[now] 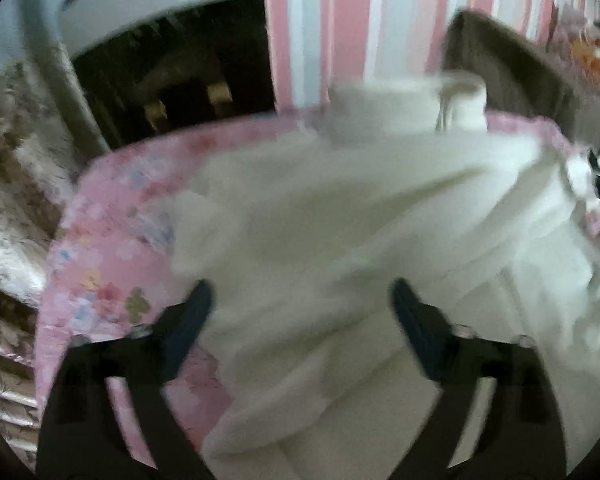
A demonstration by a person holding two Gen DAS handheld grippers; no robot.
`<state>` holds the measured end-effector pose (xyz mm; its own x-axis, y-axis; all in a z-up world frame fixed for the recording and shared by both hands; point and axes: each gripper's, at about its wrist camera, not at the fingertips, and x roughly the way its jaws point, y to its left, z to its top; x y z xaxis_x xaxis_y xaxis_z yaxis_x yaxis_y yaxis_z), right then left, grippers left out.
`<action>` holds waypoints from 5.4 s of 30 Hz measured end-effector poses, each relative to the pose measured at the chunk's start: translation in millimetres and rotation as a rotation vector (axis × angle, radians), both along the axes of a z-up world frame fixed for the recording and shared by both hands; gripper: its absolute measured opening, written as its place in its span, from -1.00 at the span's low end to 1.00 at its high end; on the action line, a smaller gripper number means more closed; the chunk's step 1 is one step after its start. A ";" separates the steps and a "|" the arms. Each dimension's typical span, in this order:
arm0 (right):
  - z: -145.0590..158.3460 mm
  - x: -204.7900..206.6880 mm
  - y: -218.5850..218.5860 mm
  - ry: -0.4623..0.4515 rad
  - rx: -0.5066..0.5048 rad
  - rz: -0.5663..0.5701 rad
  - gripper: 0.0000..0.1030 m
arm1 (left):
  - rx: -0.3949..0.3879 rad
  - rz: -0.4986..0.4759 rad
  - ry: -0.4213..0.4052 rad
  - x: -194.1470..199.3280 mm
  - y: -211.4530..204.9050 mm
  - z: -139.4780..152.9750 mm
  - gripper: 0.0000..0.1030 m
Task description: Fold large clothes
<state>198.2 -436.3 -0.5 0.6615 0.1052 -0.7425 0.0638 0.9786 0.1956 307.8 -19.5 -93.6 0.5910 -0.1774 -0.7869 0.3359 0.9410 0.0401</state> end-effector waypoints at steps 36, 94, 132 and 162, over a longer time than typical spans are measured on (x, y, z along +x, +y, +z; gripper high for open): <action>100.7 -73.2 -191.1 -0.058 -0.622 -0.667 -0.46 | -0.022 0.032 -0.036 11.1 22.1 34.7 0.94; -31.6 86.5 11.5 0.035 -0.044 0.106 0.95 | -0.036 -0.153 0.078 22.9 -74.8 -1.4 -0.72; -17.7 67.9 59.5 0.048 -0.121 0.178 0.95 | -0.007 -0.014 -0.006 -15.1 46.4 21.4 0.89; -12.3 51.1 47.4 0.008 -0.090 0.224 -0.02 | -0.152 0.183 0.213 55.8 149.1 -9.5 0.94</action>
